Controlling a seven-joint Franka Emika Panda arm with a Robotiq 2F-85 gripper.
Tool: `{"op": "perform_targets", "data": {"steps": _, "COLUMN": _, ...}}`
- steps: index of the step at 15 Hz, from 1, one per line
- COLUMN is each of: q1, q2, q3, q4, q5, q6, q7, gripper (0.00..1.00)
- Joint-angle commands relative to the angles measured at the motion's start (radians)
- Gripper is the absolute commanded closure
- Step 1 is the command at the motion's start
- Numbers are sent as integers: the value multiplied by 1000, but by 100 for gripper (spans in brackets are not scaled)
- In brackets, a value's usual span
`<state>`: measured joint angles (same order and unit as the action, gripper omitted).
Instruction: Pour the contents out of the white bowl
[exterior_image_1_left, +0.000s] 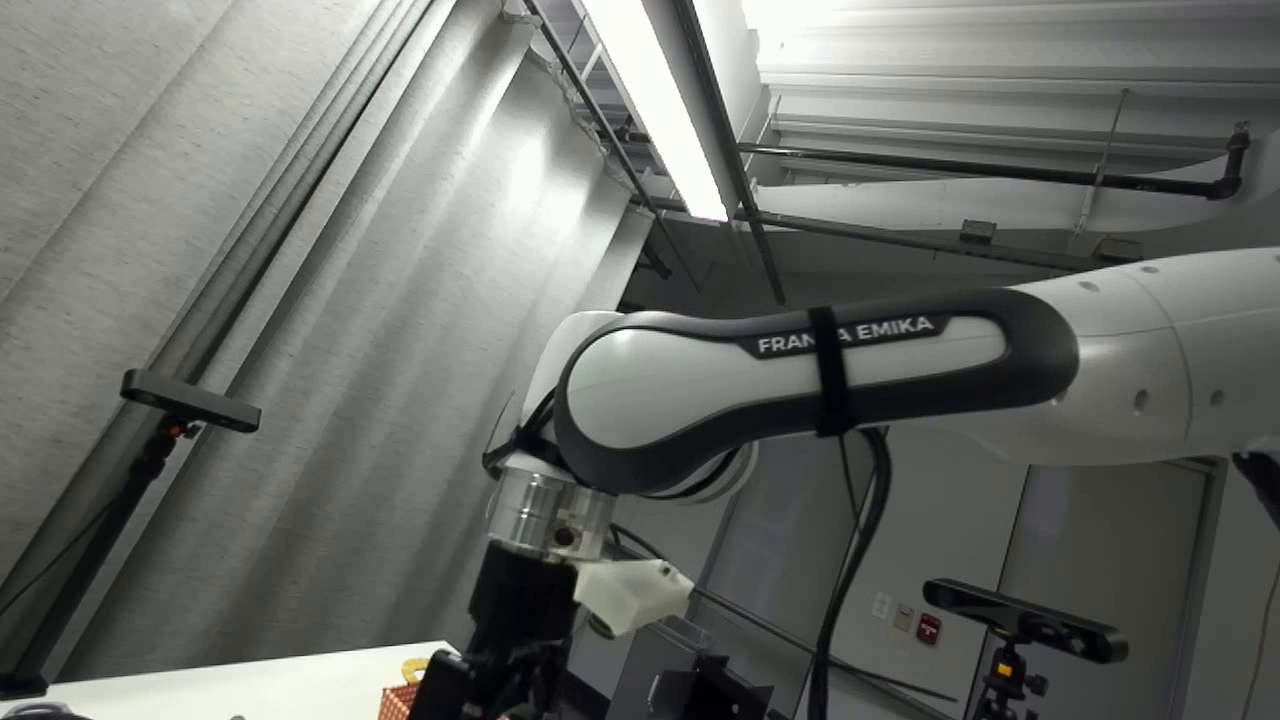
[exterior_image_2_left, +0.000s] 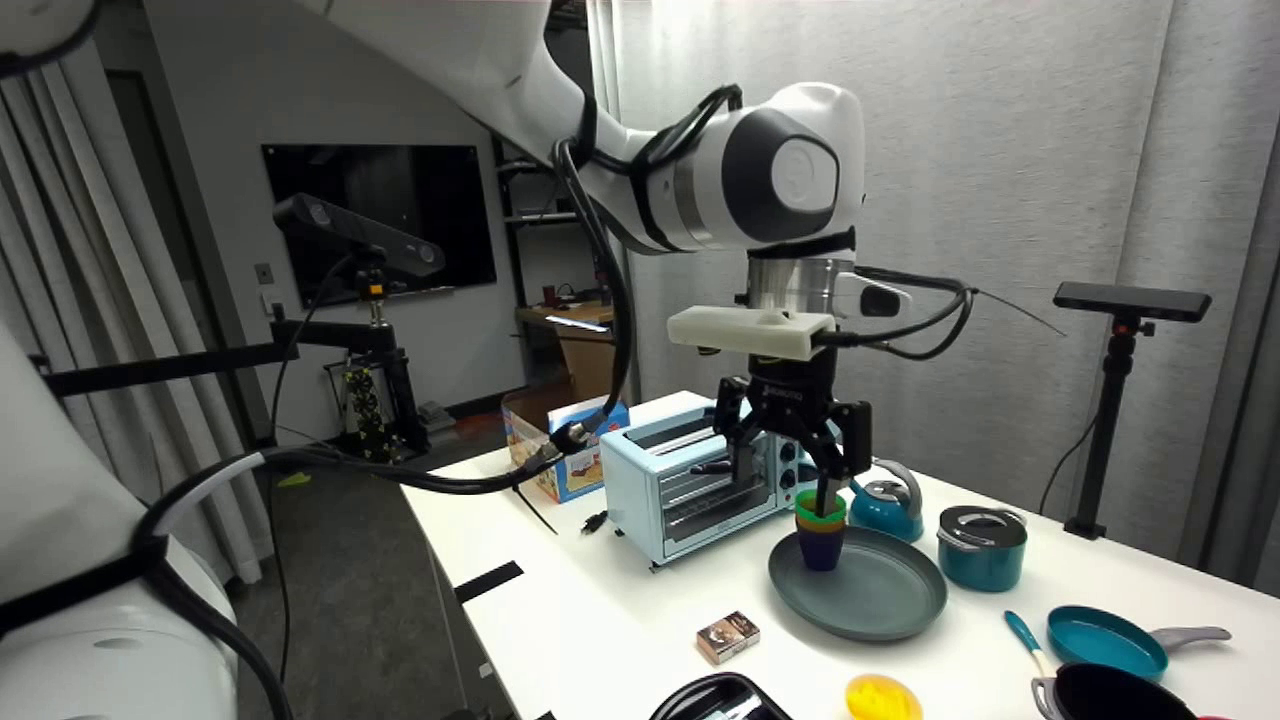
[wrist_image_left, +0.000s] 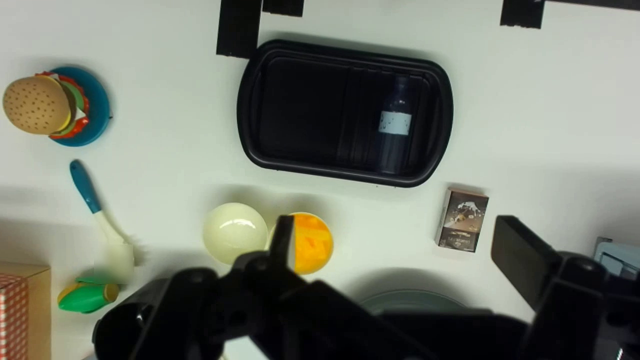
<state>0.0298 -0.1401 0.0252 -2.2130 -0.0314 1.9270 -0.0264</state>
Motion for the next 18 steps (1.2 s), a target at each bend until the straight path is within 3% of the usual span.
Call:
{"op": "perform_targets", "data": {"steps": 1, "q1": 9, "q2": 121, "q3": 16, "q4": 84, "q5": 1, "q6": 52, "q7": 39, "gripper": 0}}
{"op": "perform_targets", "data": {"steps": 11, "q1": 6, "q2": 134, "q3": 14, "q4": 70, "q5": 1, "q6": 50, "q7": 28, "gripper": 0}}
{"op": "perform_targets", "data": {"steps": 18, "q1": -4, "q2": 268, "q3": -2, "q4": 134, "q5": -18, "q6": 68, "q7": 32, "gripper": 0}}
